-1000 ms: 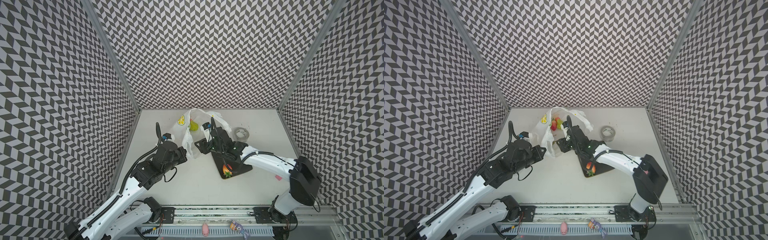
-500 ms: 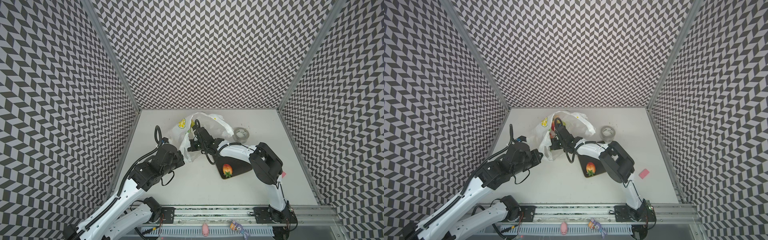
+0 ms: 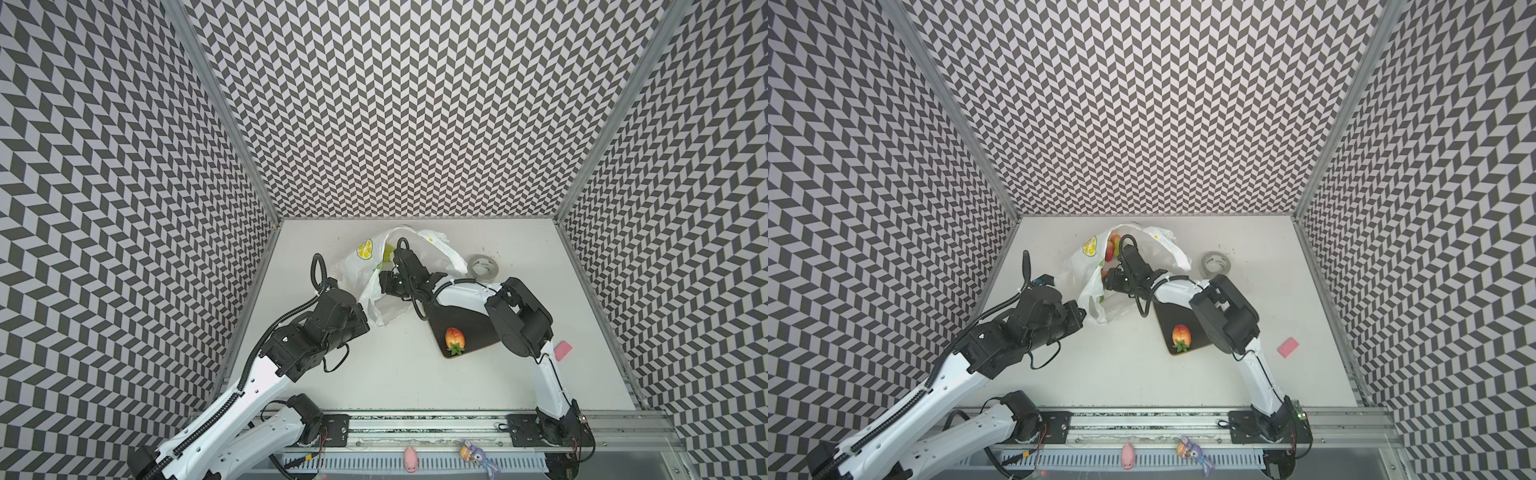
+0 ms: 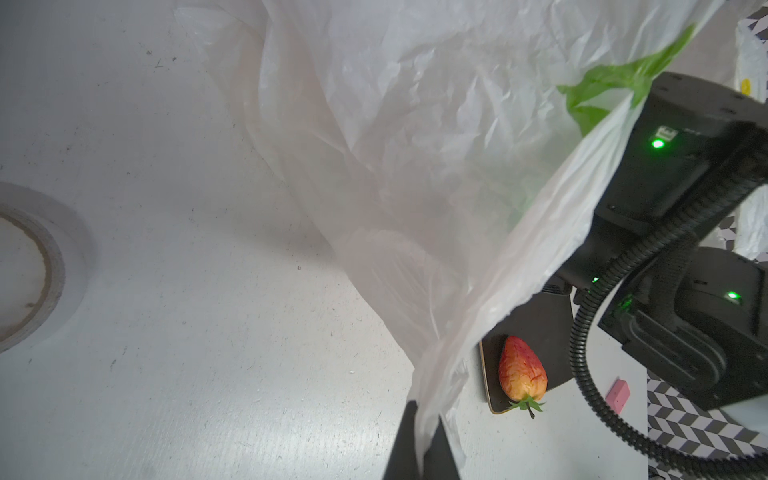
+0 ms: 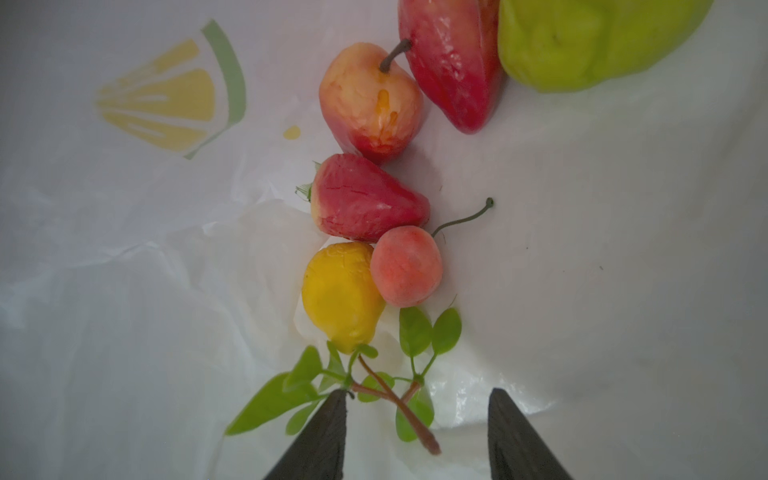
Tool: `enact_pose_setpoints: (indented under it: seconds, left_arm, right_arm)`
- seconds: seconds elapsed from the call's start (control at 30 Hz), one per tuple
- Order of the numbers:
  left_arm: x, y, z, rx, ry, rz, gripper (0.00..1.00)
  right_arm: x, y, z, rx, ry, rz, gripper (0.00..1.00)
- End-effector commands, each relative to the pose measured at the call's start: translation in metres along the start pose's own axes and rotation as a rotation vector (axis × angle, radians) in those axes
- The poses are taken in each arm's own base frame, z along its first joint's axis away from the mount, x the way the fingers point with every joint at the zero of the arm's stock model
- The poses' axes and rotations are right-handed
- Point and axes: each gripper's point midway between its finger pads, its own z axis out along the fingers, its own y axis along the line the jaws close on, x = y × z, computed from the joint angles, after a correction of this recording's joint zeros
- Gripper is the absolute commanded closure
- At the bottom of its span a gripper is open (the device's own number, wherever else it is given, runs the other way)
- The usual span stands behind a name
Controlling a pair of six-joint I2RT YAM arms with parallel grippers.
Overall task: Take the fake fruits out of the plastic bag
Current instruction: 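Move the right gripper back into the bag onto the yellow lemon sprig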
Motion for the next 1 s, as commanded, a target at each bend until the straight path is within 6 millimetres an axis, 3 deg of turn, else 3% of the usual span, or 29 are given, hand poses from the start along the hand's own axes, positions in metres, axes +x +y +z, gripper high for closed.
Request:
enact_pose_setpoints:
  seconds: [0.0, 0.4, 0.63, 0.77, 0.97]
  left_arm:
    - [-0.001, 0.000, 0.001, -0.005, -0.012, 0.008, 1.00]
    - [-0.005, -0.005, 0.000, 0.000, -0.016, 0.025, 1.00]
    - [-0.009, -0.007, 0.000, 0.003, -0.030, 0.020, 1.00]
    - [-0.013, -0.010, 0.001, 0.009, -0.046, 0.020, 1.00]
    - [-0.021, -0.018, 0.002, 0.044, -0.090, 0.001, 1.00]
  right_arm:
    - [-0.009, 0.020, 0.007, -0.093, -0.010, 0.039, 0.49]
    - [0.000, 0.026, 0.014, -0.172, 0.035, 0.086, 0.79]
    - [-0.005, 0.036, 0.005, -0.185, 0.020, 0.081, 1.00]
    - [-0.011, 0.046, -0.009, -0.193, -0.007, 0.062, 1.00]
    - [-0.015, 0.068, -0.045, -0.192, -0.083, 0.002, 1.00]
